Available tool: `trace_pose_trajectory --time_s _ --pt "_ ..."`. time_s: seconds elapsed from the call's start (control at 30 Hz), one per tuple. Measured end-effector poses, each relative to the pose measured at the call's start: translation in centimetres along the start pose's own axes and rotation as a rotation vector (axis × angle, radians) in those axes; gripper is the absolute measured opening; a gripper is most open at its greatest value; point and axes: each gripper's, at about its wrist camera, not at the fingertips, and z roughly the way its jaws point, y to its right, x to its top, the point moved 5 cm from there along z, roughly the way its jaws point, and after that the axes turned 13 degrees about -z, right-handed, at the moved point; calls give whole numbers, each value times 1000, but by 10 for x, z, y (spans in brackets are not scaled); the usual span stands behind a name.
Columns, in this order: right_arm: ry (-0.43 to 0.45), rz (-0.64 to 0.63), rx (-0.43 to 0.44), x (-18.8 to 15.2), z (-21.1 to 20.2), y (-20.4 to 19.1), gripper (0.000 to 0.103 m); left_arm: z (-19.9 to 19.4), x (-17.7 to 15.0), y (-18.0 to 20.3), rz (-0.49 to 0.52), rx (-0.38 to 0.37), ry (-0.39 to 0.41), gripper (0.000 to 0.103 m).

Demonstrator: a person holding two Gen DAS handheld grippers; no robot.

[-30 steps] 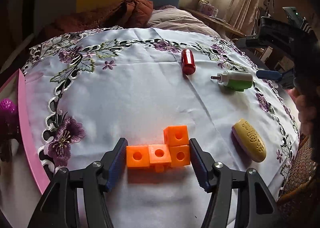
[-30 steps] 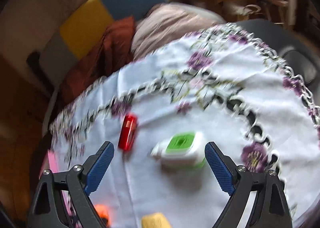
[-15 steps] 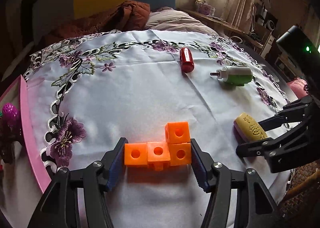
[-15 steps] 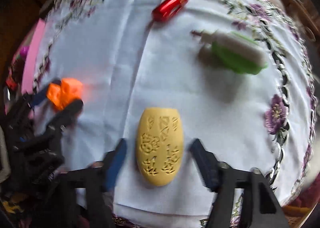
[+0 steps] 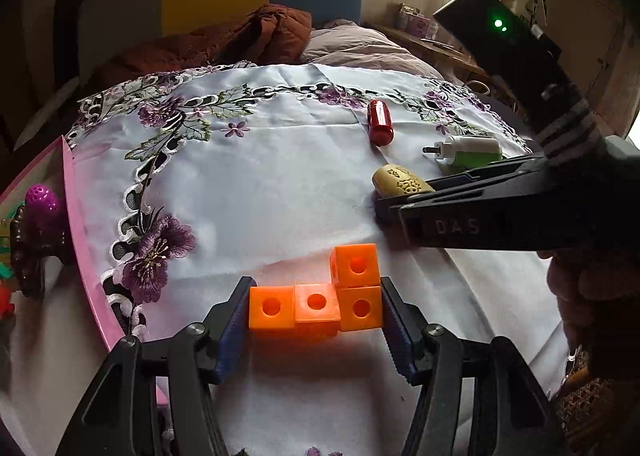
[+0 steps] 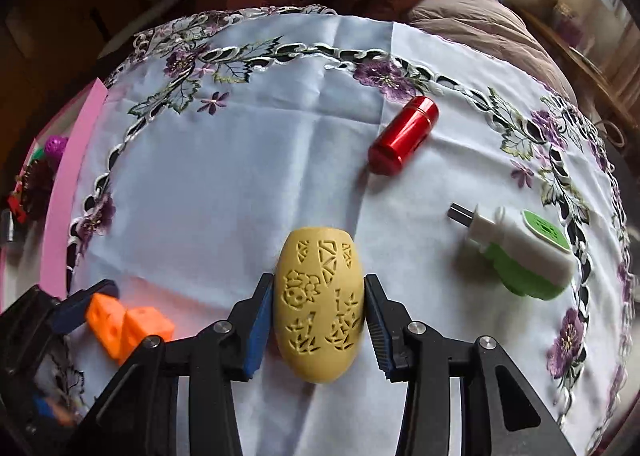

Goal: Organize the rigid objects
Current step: 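Grasp the yellow egg-shaped soap with the right gripper, then carry the orange cubes into the tray and release them with the left gripper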

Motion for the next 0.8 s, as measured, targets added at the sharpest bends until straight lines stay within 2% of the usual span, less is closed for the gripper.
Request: trace_pose_trajectory --time_s 0.17,0.8 --pt "4 17 31 -1 1 4 45 -8 -1 0 3 8 11 61" --pt "21 -59 -22 2 3 -2 46 -58 15 -1 -9 12 129 61"
